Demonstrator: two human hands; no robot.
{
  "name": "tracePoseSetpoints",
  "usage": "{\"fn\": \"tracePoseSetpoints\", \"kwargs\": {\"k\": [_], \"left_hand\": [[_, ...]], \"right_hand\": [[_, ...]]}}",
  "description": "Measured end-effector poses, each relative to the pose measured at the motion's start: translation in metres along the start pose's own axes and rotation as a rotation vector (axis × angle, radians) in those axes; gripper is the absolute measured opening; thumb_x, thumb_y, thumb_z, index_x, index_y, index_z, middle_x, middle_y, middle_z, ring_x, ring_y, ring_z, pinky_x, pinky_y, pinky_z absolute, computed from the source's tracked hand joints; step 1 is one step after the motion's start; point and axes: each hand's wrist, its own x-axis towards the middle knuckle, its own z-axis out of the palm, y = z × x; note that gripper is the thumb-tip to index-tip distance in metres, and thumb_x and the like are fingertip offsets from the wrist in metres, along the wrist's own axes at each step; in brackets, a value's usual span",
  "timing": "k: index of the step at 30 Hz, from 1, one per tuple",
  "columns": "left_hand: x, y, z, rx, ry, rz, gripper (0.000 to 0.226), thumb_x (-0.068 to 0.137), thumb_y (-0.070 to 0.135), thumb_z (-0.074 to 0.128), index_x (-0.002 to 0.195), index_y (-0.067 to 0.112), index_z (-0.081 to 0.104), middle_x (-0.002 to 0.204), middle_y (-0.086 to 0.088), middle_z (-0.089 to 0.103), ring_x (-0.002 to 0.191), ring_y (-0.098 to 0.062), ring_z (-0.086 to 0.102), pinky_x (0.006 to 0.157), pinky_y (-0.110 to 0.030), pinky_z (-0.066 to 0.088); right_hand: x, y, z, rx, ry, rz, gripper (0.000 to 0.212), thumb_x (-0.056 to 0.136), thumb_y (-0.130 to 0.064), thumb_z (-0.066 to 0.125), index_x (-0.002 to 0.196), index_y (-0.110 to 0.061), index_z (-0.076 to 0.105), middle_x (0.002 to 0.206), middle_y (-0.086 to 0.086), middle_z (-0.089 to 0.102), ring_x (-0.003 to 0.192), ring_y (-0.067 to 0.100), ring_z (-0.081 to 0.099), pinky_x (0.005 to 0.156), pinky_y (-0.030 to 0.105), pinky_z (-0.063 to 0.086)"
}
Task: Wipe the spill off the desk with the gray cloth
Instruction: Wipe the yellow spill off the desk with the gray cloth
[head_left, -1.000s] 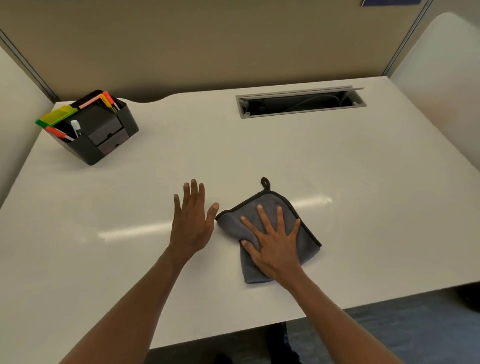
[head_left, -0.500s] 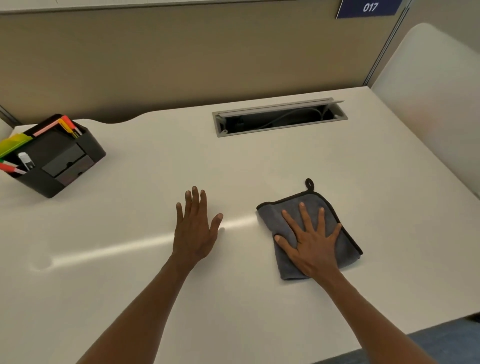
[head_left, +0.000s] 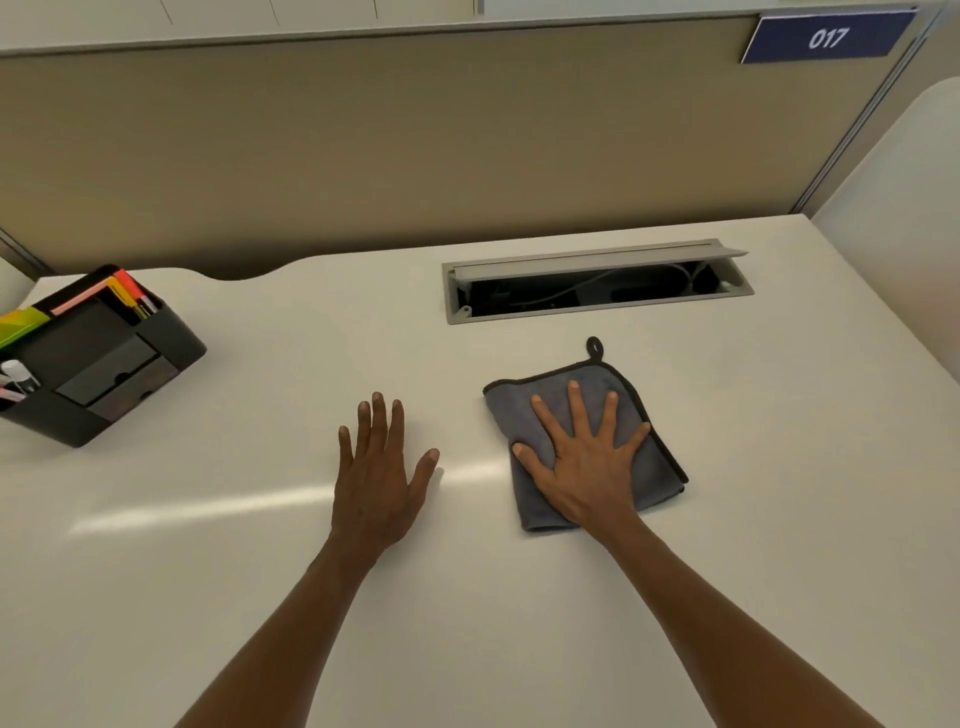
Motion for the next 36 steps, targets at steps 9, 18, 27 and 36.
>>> {"fn": "tracePoseSetpoints", "kwargs": {"k": [9, 18, 27, 36], "left_hand": [[0.025, -0.031, -0.006, 0.090, 0.036, -0.136, 0.088, 0.091, 0.069, 0.021, 0.155, 0.011, 0.003, 0.164, -0.009, -0.006, 0.152, -0.025, -0.006, 0.122, -0.046, 0.003], [0.021, -0.045, 0.002, 0.062, 0.003, -0.186, 0.084, 0.090, 0.072, 0.019, 0.155, 0.020, 0.013, 0.165, -0.007, 0.004, 0.152, -0.023, 0.002, 0.123, -0.047, 0.006], [0.026, -0.046, -0.006, 0.013, -0.034, -0.196, 0.075, 0.095, 0.063, 0.024, 0.155, 0.021, 0.014, 0.165, -0.004, 0.003, 0.152, -0.021, 0.000, 0.122, -0.045, -0.003], [-0.003, -0.106, -0.037, -0.274, 0.114, -0.300, 0.058, 0.103, 0.034, 0.027, 0.154, 0.010, 0.013, 0.164, -0.007, 0.008, 0.152, -0.018, 0.001, 0.123, -0.039, -0.001]], "right_hand": [[0.079, -0.033, -0.001, 0.022, 0.037, -0.031, 0.083, 0.081, -0.087, 0.006, 0.154, -0.049, 0.002, 0.168, 0.002, -0.004, 0.150, 0.046, -0.010, 0.106, 0.081, -0.003], [0.099, -0.047, 0.002, 0.012, 0.049, -0.011, 0.085, 0.079, -0.088, 0.003, 0.154, -0.048, 0.001, 0.168, 0.002, -0.001, 0.150, 0.046, -0.008, 0.105, 0.081, 0.000], [0.086, -0.116, 0.014, 0.045, 0.057, 0.062, 0.087, 0.078, -0.090, 0.006, 0.154, -0.049, 0.001, 0.168, 0.004, -0.003, 0.149, 0.049, -0.008, 0.103, 0.083, -0.006], [0.070, -0.245, 0.032, 0.094, 0.011, -0.167, 0.092, 0.075, -0.092, 0.010, 0.155, -0.047, 0.010, 0.168, 0.006, 0.001, 0.149, 0.049, -0.013, 0.101, 0.082, -0.009]]}}
